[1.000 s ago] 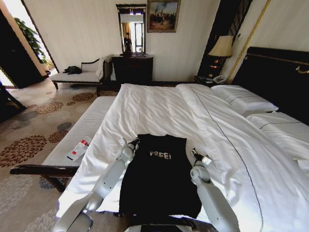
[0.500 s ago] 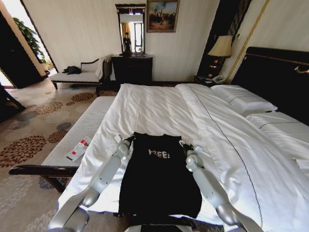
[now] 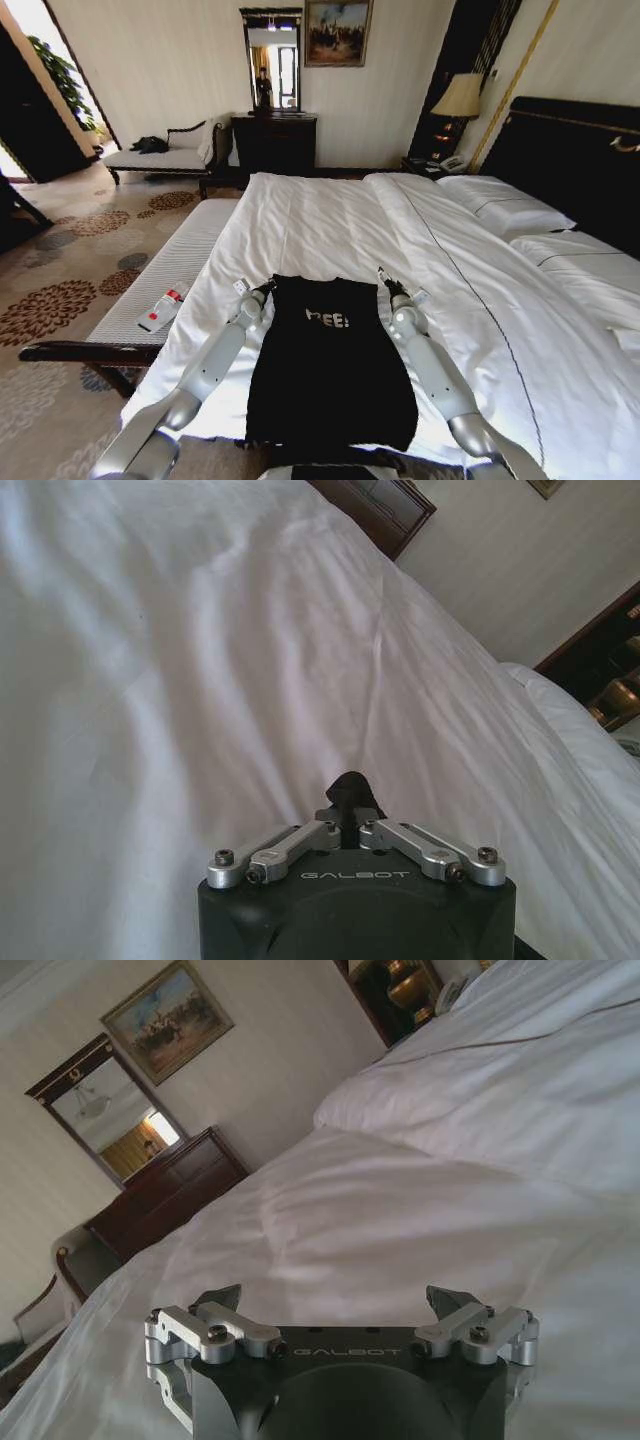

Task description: Fold the clothes on the bed.

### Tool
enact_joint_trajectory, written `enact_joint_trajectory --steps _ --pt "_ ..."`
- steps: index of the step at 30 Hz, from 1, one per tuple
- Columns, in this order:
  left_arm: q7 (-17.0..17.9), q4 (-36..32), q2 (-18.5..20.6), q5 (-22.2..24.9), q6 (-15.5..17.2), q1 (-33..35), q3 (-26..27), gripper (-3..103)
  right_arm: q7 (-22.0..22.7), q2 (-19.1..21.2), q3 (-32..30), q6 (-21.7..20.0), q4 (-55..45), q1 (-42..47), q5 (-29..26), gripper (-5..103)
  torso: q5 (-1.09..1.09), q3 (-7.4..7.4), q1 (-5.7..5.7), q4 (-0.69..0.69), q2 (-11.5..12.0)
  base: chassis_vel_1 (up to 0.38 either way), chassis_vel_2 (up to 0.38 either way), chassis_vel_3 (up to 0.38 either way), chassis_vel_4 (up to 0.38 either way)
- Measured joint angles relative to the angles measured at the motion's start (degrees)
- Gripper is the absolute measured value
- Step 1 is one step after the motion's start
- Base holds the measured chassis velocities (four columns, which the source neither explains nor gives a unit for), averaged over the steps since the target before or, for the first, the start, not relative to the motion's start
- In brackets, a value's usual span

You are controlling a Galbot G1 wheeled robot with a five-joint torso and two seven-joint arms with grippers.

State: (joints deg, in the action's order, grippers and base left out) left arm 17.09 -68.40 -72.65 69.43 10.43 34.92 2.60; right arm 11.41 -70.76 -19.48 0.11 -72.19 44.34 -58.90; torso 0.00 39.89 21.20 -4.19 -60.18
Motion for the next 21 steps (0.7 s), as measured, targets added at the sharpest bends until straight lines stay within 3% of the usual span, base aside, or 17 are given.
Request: enact_joint_trajectory --steps 7,10,13,15,17,19,21 --pt "0.3 -1.1 -0.1 -0.1 0.0 0.4 0.0 3 0.6 -1.3 2.2 -2.0 5.4 -1.2 -0.1 103 0.01 0.0 0.0 0.01 0.0 0.0 0.0 0.0 0.0" --pt "0.4 -1.4 -0.1 -0.2 0.0 0.7 0.2 3 -0.1 -1.3 2.4 -2.3 5.5 -1.2 -1.0 95 0.0 0.0 0.0 0.0 0.0 0.0 0.0 0.0 0.0" --pt "0.4 -1.8 -0.1 -0.3 0.1 1.0 0.4 3 -1.0 -1.3 2.5 -2.4 5.4 -1.1 -2.0 80 0.0 0.0 0.0 0.01 0.0 0.0 0.0 0.0 0.0" --pt "0.4 -1.9 -0.1 -0.4 0.1 1.0 0.4 3 -1.2 -1.3 2.5 -2.4 5.4 -1.1 -2.2 80 0.0 0.0 -0.01 0.0 0.0 0.0 0.0 0.0 0.0" --pt "0.4 -2.0 0.1 -0.4 0.1 1.1 0.5 3 -1.6 -1.5 2.5 -2.2 5.3 -1.1 -2.3 63 0.0 0.0 -0.01 0.0 0.0 0.0 0.0 0.0 0.0" --pt "0.4 -2.0 0.1 -0.4 0.1 1.1 0.5 3 -1.7 -1.6 2.5 -2.2 5.3 -1.1 -2.3 63 0.0 0.0 -0.01 0.0 0.0 0.0 0.0 0.0 0.0" --pt "0.4 -2.0 0.3 -0.4 0.1 1.2 0.6 3 -1.8 -1.9 2.5 -2.0 5.6 -1.1 -2.2 52 0.0 0.0 -0.01 0.0 0.0 0.0 0.0 0.0 0.0"
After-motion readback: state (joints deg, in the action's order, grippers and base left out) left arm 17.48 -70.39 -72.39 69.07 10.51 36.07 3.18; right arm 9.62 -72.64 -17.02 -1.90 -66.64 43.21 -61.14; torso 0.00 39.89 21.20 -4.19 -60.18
